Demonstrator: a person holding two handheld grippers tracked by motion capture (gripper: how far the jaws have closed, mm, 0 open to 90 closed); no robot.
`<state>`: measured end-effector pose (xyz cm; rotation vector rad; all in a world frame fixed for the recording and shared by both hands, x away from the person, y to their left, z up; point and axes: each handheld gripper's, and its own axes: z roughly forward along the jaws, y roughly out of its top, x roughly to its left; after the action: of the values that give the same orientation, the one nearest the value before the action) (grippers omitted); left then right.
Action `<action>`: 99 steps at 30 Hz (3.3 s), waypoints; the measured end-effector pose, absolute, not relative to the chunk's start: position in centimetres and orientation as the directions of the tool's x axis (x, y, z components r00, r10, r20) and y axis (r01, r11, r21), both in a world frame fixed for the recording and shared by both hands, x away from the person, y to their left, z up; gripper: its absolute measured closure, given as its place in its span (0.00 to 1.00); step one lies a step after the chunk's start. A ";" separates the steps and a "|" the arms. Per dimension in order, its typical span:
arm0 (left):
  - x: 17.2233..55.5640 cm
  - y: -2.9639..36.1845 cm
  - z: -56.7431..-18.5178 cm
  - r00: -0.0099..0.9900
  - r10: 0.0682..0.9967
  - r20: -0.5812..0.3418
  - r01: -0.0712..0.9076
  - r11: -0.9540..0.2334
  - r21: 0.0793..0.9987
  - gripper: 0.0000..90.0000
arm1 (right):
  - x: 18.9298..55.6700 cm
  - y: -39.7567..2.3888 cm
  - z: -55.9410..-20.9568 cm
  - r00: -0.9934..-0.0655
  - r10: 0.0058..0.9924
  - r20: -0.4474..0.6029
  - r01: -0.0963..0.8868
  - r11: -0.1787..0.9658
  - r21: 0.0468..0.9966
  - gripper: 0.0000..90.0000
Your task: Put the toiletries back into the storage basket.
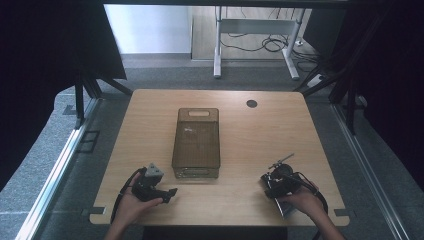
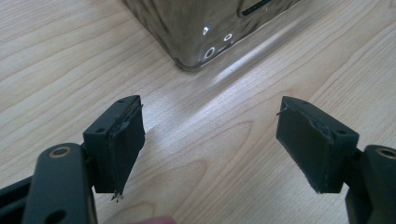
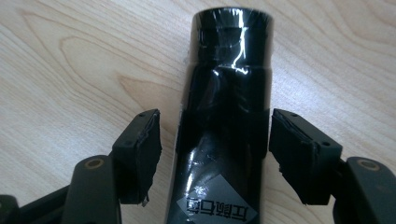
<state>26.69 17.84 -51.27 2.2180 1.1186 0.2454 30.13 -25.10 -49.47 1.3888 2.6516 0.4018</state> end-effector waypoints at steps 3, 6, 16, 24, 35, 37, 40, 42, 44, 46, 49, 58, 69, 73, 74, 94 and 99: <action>26.7 18.0 -51.2 0.617 0.779 -0.115 0.659 -0.431 0.617 0.26 | 30.2 -25.0 -49.9 -0.566 0.824 0.011 0.795 0.542 0.273 0.39; 26.7 18.0 -51.1 0.617 0.779 -0.112 0.658 -0.432 0.617 0.27 | 30.2 -24.9 -50.3 -0.566 0.824 0.008 0.797 0.546 0.257 0.41; 26.7 17.7 -51.3 0.621 0.776 -0.112 0.658 -0.439 0.612 0.26 | 30.3 -24.8 -50.2 -0.549 0.836 -0.006 0.810 0.534 0.243 0.49; 26.6 17.6 -51.3 0.625 0.773 -0.111 0.656 -0.443 0.612 0.27 | 30.7 -24.6 -50.1 -0.535 0.845 -0.002 0.825 0.523 0.215 0.50; 26.7 17.7 -51.3 0.621 0.776 -0.112 0.659 -0.439 0.612 0.27 | 31.5 -25.4 -49.9 -0.526 0.847 0.080 0.841 0.503 0.201 0.51; 26.7 17.7 -51.4 0.619 0.777 -0.112 0.659 -0.438 0.611 0.27 | 31.6 -25.5 -49.6 -0.526 0.846 0.093 0.841 0.500 0.207 0.51; 26.7 17.7 -51.4 0.621 0.776 -0.110 0.659 -0.441 0.610 0.27 | 31.7 -25.6 -49.0 -0.527 0.843 0.107 0.839 0.496 0.222 0.51; 26.7 17.7 -51.4 0.622 0.775 -0.109 0.658 -0.442 0.609 0.26 | 31.8 -25.7 -48.5 -0.517 0.847 0.122 0.845 0.481 0.233 0.51; 26.7 17.7 -51.4 0.622 0.775 -0.110 0.658 -0.442 0.610 0.27 | 31.9 -25.8 -48.2 -0.516 0.844 0.145 0.847 0.476 0.238 0.51; 26.7 17.7 -51.4 0.620 0.777 -0.112 0.660 -0.439 0.610 0.27 | 32.0 -25.9 -47.8 -0.514 0.842 0.165 0.848 0.469 0.248 0.51; 26.7 17.7 -51.4 0.620 0.776 -0.114 0.661 -0.439 0.608 0.27 | 32.1 -25.9 -47.2 -0.513 0.839 0.184 0.849 0.464 0.252 0.51; 26.8 17.7 -51.5 0.620 0.776 -0.113 0.661 -0.440 0.607 0.26 | 32.8 -26.0 -46.1 -0.506 0.832 0.228 0.853 0.444 0.274 0.51; 26.8 17.7 -51.6 0.622 0.775 -0.112 0.664 -0.446 0.600 0.27 | 33.6 -24.0 -44.9 -0.542 0.799 0.260 0.830 0.463 0.310 0.51; 26.8 17.7 -51.6 0.623 0.774 -0.114 0.662 -0.444 0.604 0.26 | 34.0 -23.1 -44.7 -0.557 0.787 0.264 0.821 0.474 0.318 0.51; 26.8 17.7 -51.6 0.624 0.773 -0.111 0.659 -0.445 0.606 0.27 | 34.1 -22.8 -44.6 -0.558 0.785 0.270 0.821 0.475 0.318 0.52; 26.9 17.9 -51.5 0.628 0.770 -0.110 0.656 -0.448 0.608 0.26 | 36.8 -17.8 -41.1 -0.591 0.755 0.286 0.798 0.496 0.342 0.52; 26.8 17.8 -51.5 0.629 0.769 -0.112 0.656 -0.447 0.609 0.26 | 37.6 -16.4 -40.4 -0.600 0.747 0.286 0.792 0.503 0.347 0.51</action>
<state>26.84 17.85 -51.46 2.2286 1.1097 0.2379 37.57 -16.42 -40.43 1.4419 2.8072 0.7331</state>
